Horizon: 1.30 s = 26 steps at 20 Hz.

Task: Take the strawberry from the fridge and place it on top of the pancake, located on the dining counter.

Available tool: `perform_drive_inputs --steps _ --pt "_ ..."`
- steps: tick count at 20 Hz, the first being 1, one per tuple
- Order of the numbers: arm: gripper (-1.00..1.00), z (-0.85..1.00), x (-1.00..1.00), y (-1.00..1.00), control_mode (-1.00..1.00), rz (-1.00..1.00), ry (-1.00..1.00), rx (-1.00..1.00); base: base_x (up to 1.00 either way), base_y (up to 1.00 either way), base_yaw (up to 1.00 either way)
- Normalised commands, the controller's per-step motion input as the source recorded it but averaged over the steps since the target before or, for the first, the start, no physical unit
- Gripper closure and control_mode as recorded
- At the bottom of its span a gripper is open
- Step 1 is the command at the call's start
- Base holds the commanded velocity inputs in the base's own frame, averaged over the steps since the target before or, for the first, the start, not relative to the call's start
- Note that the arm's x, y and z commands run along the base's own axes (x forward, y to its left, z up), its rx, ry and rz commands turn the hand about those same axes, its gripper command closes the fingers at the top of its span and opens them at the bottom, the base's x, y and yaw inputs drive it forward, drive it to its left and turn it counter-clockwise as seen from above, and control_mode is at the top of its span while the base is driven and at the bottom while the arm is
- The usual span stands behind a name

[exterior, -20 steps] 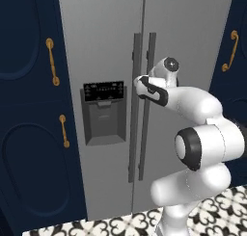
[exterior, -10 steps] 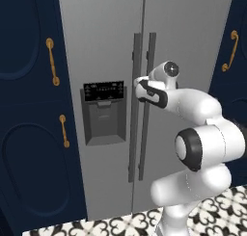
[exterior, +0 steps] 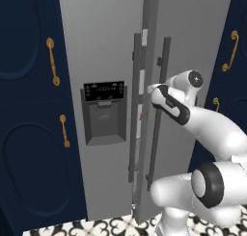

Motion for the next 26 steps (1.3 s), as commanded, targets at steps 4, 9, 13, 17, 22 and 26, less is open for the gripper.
perform_drive_inputs --steps 4,9,13,17,22,26 --pt "1.0 0.0 -0.97 -0.87 -1.0 0.0 0.08 0.11 0.0 0.0 0.0" --pt "1.0 0.0 -1.0 -0.94 -1.0 0.0 0.07 0.11 0.0 0.0 0.0" --pt "-1.0 0.0 -0.83 -0.84 -1.0 0.0 0.12 0.11 0.0 0.0 0.0" --pt "-1.0 0.15 -0.92 -0.56 -1.0 0.0 0.06 0.1 0.0 0.0 0.0" --pt "-1.0 0.56 -1.0 0.23 -1.0 -0.04 0.07 -0.1 0.0 0.0 0.0" --pt "-1.0 0.36 -0.45 0.83 -1.0 -0.05 0.28 -0.41 0.0 0.0 0.0"
